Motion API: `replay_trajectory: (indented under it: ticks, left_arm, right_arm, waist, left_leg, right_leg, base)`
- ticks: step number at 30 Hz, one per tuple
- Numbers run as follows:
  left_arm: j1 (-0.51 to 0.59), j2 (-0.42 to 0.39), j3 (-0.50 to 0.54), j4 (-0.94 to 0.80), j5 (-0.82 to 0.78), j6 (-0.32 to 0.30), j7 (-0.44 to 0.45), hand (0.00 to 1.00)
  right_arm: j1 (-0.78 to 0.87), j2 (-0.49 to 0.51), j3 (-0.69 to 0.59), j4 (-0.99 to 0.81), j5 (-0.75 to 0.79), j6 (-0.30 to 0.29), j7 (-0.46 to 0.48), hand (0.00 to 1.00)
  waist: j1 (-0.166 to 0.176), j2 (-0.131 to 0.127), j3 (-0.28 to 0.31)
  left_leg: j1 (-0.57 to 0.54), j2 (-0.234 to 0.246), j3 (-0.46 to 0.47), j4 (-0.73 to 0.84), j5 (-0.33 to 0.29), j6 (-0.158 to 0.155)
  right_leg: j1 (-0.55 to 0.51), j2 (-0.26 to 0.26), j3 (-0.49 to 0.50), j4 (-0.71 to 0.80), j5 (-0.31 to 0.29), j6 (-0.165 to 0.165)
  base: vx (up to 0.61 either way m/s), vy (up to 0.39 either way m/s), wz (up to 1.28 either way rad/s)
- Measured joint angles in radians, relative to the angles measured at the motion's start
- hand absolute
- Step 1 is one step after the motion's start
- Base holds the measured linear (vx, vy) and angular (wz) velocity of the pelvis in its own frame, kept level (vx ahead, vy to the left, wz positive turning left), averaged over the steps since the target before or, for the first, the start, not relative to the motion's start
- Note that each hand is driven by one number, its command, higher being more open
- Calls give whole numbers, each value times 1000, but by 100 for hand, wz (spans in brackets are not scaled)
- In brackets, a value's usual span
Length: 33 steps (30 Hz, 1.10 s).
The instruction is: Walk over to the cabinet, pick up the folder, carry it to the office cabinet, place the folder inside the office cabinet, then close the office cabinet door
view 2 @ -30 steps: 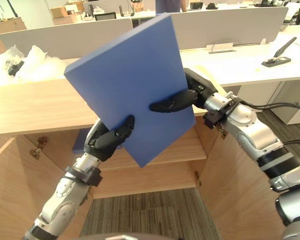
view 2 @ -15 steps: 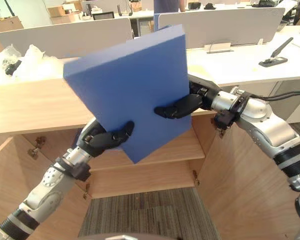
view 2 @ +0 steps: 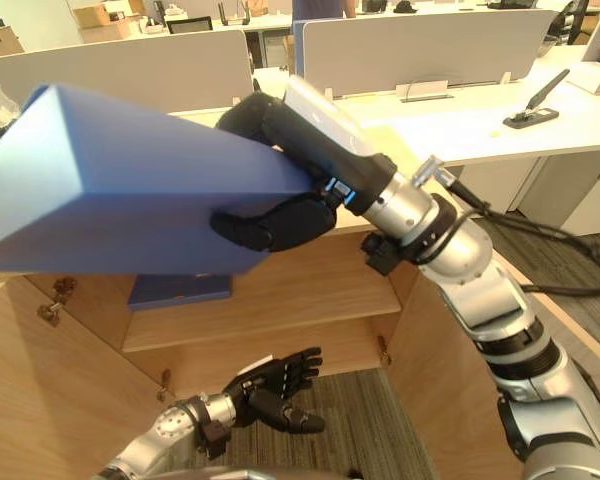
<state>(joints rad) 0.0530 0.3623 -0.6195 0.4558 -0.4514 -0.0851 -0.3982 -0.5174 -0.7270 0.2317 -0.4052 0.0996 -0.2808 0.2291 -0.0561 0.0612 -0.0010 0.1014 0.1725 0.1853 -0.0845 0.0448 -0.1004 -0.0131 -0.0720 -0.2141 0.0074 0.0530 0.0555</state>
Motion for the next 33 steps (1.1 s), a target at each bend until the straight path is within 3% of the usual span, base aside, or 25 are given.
replay_trajectory:
  ticks: [5,9,15,19,22,25,27,29,33]
  left_arm:
    - [14,-40,77,230,173,-5,65,100]
    - [21,-92,176,452,332,-4,144,100]
    - [20,-140,330,590,407,4,278,100]
    - [45,-157,414,619,432,7,339,100]
    - [61,-176,468,634,463,7,367,100]
    - [66,-207,532,633,463,7,377,100]
    - [78,-227,575,629,463,7,389,100]
    - [83,-235,599,627,462,8,397,100]
    - [105,-250,647,603,458,19,426,100]
  right_arm:
    - [196,-19,127,38,-134,-6,-1,0]
    - [279,-49,326,197,-303,1,5,0]
    - [278,-50,520,516,-502,35,10,0]
    - [277,-5,545,682,-525,52,17,0]
    - [284,114,456,866,-523,96,17,0]
    - [287,291,179,1057,-358,188,-14,0]
    - [280,389,2,1121,-140,230,-114,0]
    - [259,426,-59,1154,-32,239,-169,0]
    - [200,497,-180,1254,337,265,-266,0]
  waist:
    - [-1,-23,-3]
    - [11,-31,3]
    - [41,-15,24]
    - [44,5,38]
    - [42,15,50]
    - [49,27,64]
    - [51,35,68]
    - [51,37,69]
    - [54,37,71]
  left_leg:
    - [-1,3,1,6,-5,2]
    - [-8,2,2,20,-16,6]
    - [-1,-1,-4,21,-16,5]
    - [-2,-1,-8,20,-17,4]
    - [-1,-4,-33,19,-14,0]
    - [-7,-6,-51,17,-13,-9]
    - [-14,-6,-62,17,-13,-17]
    - [-14,-6,-62,17,-14,-21]
    - [-15,-8,-69,17,-15,-33]
  right_leg:
    - [-1,2,3,-2,2,3]
    - [-1,1,8,-5,10,1]
    - [27,2,0,-36,22,1]
    - [36,3,-6,-55,27,2]
    - [63,2,-31,-81,34,5]
    - [70,0,-48,-92,35,9]
    - [69,-1,-59,-92,36,5]
    - [70,-1,-59,-92,36,5]
    - [73,-4,-73,-91,36,6]
  base:
    - [-47,19,-3]
    - [-19,12,-2]
    - [-1,8,3]
    - [-11,18,5]
    - [-16,12,22]
    - [-23,18,19]
    - [-3,18,14]
    - [0,0,0]
    - [2,14,6]
